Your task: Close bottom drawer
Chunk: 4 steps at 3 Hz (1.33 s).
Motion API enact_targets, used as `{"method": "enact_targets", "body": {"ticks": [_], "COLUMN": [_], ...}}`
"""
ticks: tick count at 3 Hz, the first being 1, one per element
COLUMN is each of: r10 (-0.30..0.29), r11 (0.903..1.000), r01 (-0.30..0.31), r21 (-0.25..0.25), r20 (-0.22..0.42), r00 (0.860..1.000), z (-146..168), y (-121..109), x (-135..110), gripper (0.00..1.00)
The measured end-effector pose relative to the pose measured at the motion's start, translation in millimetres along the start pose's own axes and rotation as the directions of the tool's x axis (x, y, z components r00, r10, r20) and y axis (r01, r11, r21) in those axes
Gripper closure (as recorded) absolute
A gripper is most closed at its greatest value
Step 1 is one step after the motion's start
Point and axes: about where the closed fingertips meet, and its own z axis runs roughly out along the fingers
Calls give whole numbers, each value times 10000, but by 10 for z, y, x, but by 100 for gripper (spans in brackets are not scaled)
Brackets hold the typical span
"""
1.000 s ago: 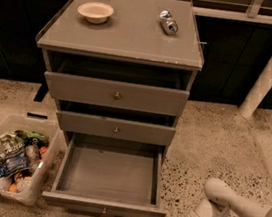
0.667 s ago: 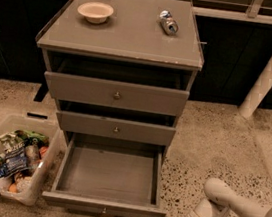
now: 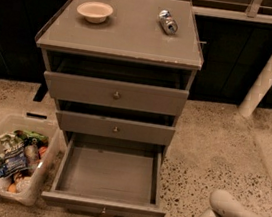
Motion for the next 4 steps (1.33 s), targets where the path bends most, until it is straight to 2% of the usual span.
{"method": "enact_targets", "body": {"ticks": [1, 2, 3, 4], "r10": [263, 294, 386, 234], "r11": [9968, 9950, 9975, 9996], "r01": [-241, -261, -358, -223], "r21": [763, 964, 603, 178], "r20": [-286, -333, -467, -657], "r00": [9992, 9990, 9982, 9976], "z": [119, 130, 263, 539], "y": [-71, -122, -104, -316], "x": [128, 146, 236, 305], "gripper": [0, 0, 0, 0]}}
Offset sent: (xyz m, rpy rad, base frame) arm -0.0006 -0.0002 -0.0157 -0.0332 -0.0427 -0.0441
